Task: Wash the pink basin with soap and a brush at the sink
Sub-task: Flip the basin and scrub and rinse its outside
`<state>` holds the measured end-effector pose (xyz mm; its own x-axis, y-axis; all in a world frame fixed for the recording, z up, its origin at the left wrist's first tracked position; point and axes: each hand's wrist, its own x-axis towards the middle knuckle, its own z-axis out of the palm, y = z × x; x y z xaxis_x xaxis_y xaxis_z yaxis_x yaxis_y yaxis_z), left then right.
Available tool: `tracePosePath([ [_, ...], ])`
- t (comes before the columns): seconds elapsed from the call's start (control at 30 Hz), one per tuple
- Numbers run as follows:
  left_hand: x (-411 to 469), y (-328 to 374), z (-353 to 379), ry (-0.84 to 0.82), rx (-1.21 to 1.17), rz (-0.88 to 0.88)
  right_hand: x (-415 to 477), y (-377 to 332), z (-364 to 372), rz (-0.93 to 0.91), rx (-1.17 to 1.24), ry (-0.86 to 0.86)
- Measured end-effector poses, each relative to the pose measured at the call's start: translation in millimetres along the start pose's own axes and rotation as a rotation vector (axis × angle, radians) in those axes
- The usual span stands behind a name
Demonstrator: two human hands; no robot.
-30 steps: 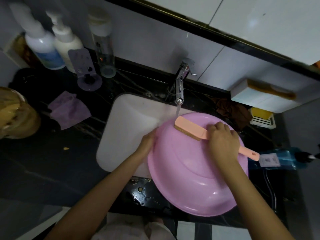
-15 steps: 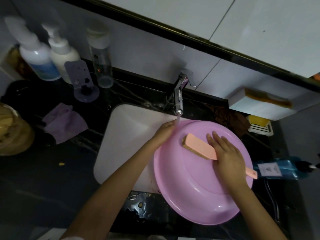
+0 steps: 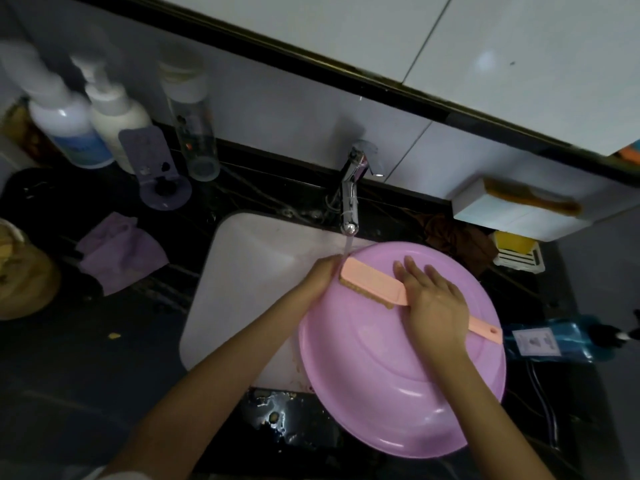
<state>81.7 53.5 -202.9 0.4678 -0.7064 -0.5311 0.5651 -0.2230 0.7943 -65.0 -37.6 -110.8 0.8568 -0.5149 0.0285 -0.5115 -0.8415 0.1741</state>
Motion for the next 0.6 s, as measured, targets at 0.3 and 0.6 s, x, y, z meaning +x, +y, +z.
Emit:
tracePosePath([
  [0.3, 1, 27, 11, -0.153, 0.06, 0.122, -11, 6, 3, 0.039, 0.037, 0.047],
  [0.6, 0, 22, 12, -0.126, 0.114, 0.222, -16, 5, 8, 0.081, 0.093, 0.077],
])
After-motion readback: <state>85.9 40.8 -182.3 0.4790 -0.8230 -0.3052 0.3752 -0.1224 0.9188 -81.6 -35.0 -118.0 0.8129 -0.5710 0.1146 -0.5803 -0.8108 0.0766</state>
